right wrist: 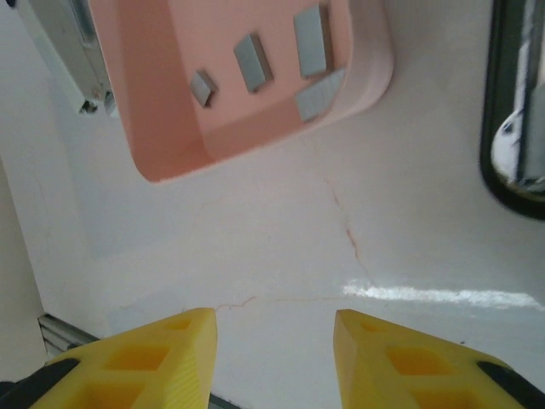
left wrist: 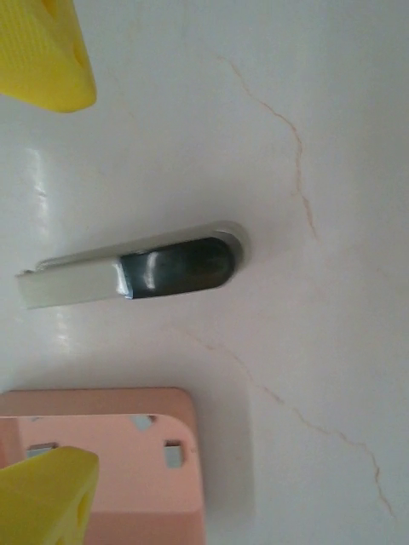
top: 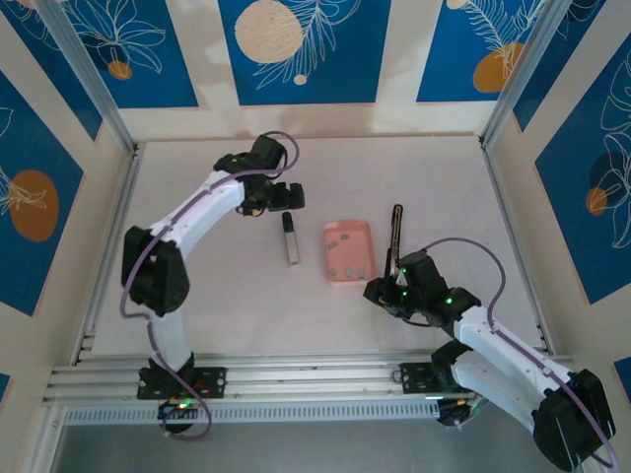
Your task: Load the staples into the stapler
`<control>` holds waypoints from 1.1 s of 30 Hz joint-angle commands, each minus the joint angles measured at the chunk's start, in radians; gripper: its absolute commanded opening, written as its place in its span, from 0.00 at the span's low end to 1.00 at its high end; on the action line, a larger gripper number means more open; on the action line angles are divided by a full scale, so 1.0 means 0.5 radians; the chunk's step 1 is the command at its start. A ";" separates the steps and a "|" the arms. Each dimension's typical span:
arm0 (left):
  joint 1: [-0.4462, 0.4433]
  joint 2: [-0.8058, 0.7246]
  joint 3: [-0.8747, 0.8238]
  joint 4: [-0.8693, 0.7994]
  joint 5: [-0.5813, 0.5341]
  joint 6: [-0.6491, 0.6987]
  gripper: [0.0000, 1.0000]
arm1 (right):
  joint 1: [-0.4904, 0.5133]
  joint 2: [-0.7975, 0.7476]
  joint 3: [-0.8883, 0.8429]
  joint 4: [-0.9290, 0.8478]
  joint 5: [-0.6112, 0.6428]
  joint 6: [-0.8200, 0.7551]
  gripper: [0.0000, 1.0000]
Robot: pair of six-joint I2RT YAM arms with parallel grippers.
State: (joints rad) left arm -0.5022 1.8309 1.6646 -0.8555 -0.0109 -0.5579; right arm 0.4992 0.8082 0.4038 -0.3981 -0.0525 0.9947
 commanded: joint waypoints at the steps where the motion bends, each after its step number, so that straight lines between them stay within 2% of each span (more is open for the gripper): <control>1: 0.000 -0.218 -0.283 0.220 -0.031 0.042 1.00 | -0.095 0.013 0.119 -0.225 -0.039 -0.176 0.43; 6: 0.005 -0.542 -0.753 0.536 -0.032 0.021 1.00 | -0.246 0.170 0.318 -0.394 -0.017 -0.379 0.46; 12: 0.013 -0.821 -1.196 0.819 0.008 0.060 1.00 | -0.397 0.545 0.653 -0.579 0.068 -0.640 0.48; 15: 0.016 -0.963 -1.426 1.038 0.145 0.103 1.00 | -0.423 0.797 0.863 -0.689 0.171 -0.743 0.49; 21: 0.017 -1.268 -1.835 1.323 0.078 0.066 1.00 | -0.445 1.312 1.288 -0.886 0.459 -0.931 0.52; 26: 0.020 -1.449 -2.029 1.424 -0.079 0.102 1.00 | -0.519 1.703 1.601 -0.957 0.615 -1.054 0.54; 33: 0.022 -1.487 -2.174 1.639 0.059 0.177 1.00 | -0.588 2.074 1.948 -0.982 0.667 -1.153 0.54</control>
State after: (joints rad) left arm -0.5011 1.0912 0.6025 -0.1196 -0.0120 -0.4980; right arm 0.2104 1.8103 1.3239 -0.8471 0.2516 0.4637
